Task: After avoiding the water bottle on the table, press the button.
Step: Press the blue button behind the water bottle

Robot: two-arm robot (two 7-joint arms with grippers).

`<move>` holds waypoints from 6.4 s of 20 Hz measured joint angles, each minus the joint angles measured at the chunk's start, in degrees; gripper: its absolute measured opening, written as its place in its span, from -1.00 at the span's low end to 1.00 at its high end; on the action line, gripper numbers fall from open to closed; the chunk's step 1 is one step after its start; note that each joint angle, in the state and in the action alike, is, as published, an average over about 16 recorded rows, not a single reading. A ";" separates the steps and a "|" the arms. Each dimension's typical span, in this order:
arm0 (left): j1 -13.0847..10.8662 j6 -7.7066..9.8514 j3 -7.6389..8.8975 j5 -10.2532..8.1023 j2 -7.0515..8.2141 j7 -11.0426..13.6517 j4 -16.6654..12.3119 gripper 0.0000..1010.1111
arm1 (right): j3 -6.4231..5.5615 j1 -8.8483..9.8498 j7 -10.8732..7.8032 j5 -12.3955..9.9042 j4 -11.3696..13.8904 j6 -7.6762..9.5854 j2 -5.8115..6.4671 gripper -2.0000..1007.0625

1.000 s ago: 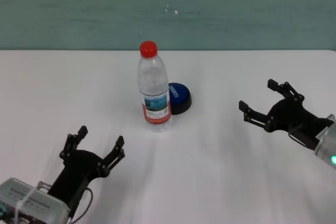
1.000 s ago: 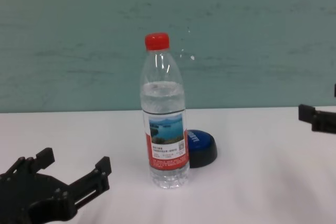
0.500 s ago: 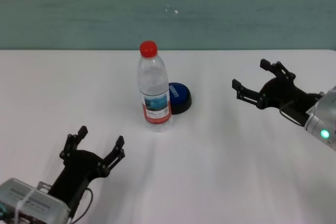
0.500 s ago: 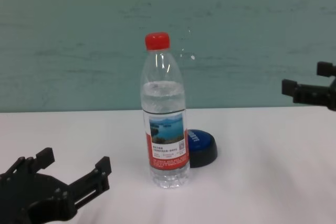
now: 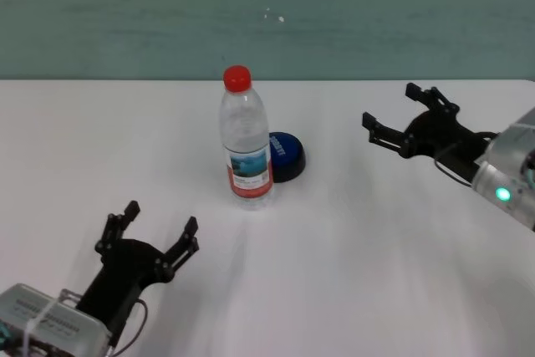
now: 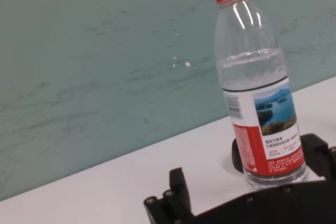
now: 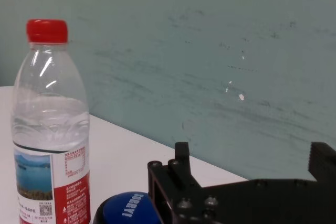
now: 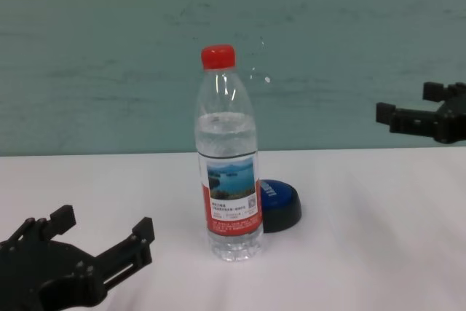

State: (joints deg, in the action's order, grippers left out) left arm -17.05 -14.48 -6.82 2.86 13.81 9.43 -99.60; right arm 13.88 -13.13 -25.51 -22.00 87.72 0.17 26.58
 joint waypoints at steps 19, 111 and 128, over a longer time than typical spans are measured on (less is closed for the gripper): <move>0.00 0.00 0.00 0.00 0.00 0.00 0.00 0.98 | 4.64 -7.05 -1.34 -1.93 -10.61 -1.39 -4.30 0.99; 0.00 0.00 0.00 0.00 0.00 0.00 0.00 0.98 | 10.01 -23.18 -6.27 4.06 -40.09 -5.95 -15.01 0.99; 0.00 0.00 0.00 0.00 0.00 0.00 0.00 0.98 | 10.17 -24.75 -7.53 5.31 -44.98 -6.72 -16.53 0.99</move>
State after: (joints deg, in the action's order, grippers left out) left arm -17.05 -14.48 -6.82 2.86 13.81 9.43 -99.59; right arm 24.06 -37.88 -33.04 -16.69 42.74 -6.55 10.05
